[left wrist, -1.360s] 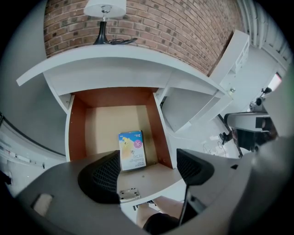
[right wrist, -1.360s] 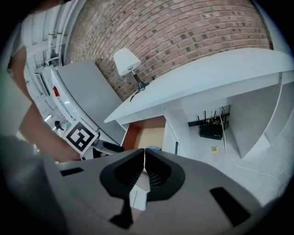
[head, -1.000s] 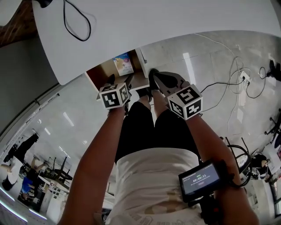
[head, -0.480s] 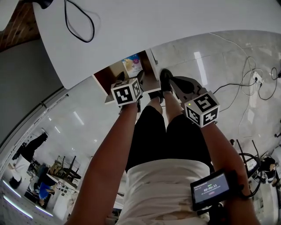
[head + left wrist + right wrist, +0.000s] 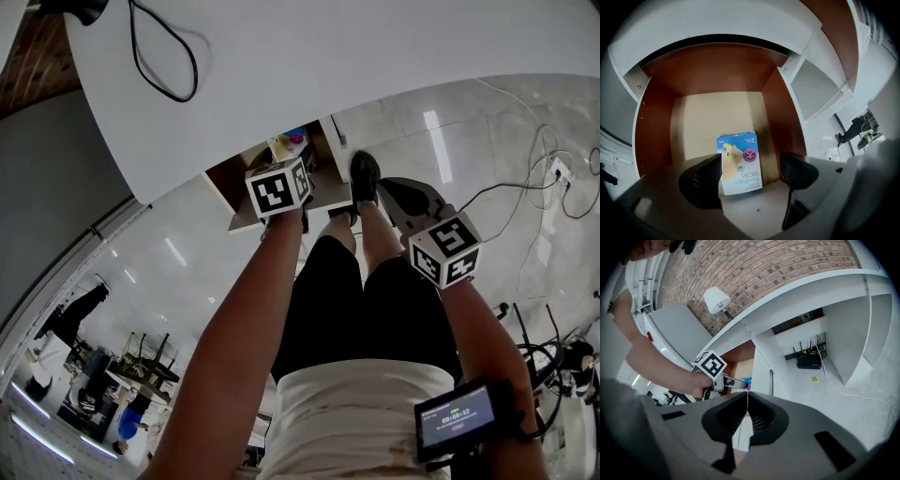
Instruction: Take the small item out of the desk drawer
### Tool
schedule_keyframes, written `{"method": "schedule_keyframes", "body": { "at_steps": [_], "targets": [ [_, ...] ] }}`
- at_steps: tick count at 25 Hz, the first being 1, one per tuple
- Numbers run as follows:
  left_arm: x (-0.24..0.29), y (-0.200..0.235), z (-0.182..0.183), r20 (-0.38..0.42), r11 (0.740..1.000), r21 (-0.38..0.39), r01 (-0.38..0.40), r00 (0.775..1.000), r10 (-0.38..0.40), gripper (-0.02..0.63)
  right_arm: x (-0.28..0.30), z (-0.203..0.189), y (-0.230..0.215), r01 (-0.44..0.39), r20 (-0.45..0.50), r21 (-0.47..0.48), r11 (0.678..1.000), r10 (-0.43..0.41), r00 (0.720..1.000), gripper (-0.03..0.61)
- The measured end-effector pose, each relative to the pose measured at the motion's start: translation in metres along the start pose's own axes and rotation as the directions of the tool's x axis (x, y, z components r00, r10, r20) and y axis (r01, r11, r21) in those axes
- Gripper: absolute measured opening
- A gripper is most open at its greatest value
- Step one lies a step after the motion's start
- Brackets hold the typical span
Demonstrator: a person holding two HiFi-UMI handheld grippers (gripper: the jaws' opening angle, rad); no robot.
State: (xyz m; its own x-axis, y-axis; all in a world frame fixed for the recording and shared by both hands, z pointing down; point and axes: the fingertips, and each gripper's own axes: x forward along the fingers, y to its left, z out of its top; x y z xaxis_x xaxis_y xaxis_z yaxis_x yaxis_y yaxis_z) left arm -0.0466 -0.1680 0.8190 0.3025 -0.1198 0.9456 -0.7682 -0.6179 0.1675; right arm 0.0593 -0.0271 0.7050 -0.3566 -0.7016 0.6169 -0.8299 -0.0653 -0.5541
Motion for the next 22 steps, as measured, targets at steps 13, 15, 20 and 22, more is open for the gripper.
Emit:
{"method": "schedule_keyframes", "body": {
  "at_steps": [13, 15, 20, 22],
  "targets": [
    [0.018, 0.015, 0.007, 0.020, 0.997, -0.014, -0.070, 0.997, 0.070, 0.379, -0.002, -0.002, -0.009, 0.020, -0.002, 0.023, 1.000, -0.020, 1.000, 0.006],
    [0.022, 0.021, 0.008, 0.026, 0.996, -0.029, -0.080, 0.996, 0.081, 0.379, -0.001, -0.006, -0.010, 0.021, -0.006, 0.029, 0.999, -0.021, 1.000, 0.006],
    [0.030, 0.024, 0.006, 0.017, 0.997, -0.042, -0.072, 0.997, 0.073, 0.380, -0.003, -0.018, -0.009, 0.022, -0.024, 0.042, 0.999, -0.021, 1.000, 0.006],
    [0.031, 0.021, 0.003, 0.002, 0.997, -0.036, -0.070, 0.998, 0.070, 0.388, -0.005, -0.019, -0.009, 0.024, -0.026, 0.046, 0.999, -0.023, 0.999, 0.006]
  ]
}}
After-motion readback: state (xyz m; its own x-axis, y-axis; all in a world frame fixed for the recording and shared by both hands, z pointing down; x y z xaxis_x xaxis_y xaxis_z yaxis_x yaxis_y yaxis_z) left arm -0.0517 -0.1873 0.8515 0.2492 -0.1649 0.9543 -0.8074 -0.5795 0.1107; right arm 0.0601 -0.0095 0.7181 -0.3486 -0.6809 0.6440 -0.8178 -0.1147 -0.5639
